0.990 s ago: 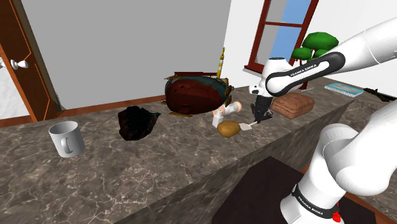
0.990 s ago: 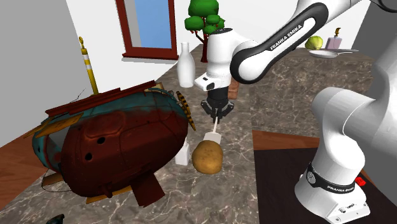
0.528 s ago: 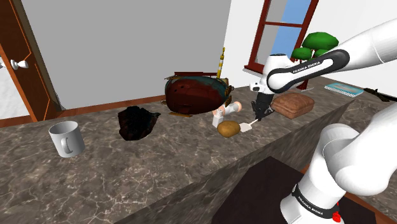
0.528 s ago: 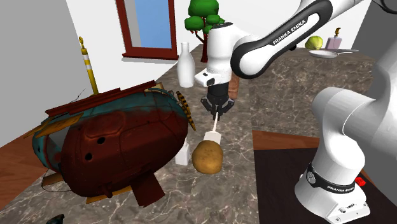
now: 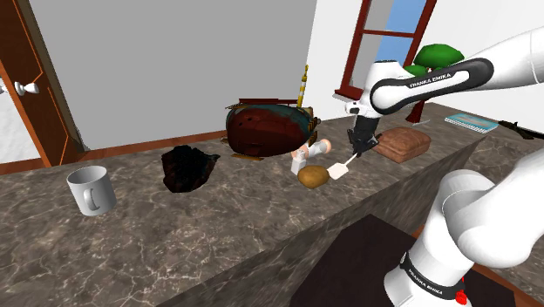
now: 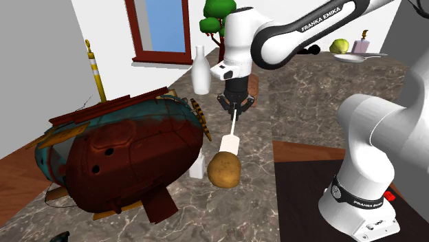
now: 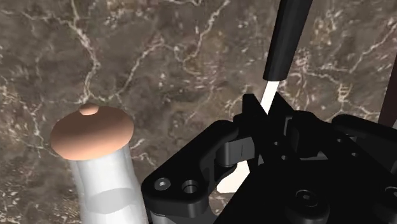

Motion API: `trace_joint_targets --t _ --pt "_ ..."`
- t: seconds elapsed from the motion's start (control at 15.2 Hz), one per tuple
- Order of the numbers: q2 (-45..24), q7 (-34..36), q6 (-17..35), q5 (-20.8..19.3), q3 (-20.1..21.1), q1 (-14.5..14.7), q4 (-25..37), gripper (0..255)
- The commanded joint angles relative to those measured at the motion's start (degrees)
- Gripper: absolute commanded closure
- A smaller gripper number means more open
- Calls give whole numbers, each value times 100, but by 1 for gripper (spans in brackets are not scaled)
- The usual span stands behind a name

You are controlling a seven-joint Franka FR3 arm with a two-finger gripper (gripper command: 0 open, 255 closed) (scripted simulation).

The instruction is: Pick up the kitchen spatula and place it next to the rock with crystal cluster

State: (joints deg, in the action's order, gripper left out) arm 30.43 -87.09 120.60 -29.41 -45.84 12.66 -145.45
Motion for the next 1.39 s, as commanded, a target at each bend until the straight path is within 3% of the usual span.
trace_joint_targets --t 0.0,0.46,1.32 --pt "89 -5 -192 29 85 -15 100 255" --pt "320 -34 -776 133 337 -44 447 255" --pt "-72 1706 -662 996 1667 857 293 255"
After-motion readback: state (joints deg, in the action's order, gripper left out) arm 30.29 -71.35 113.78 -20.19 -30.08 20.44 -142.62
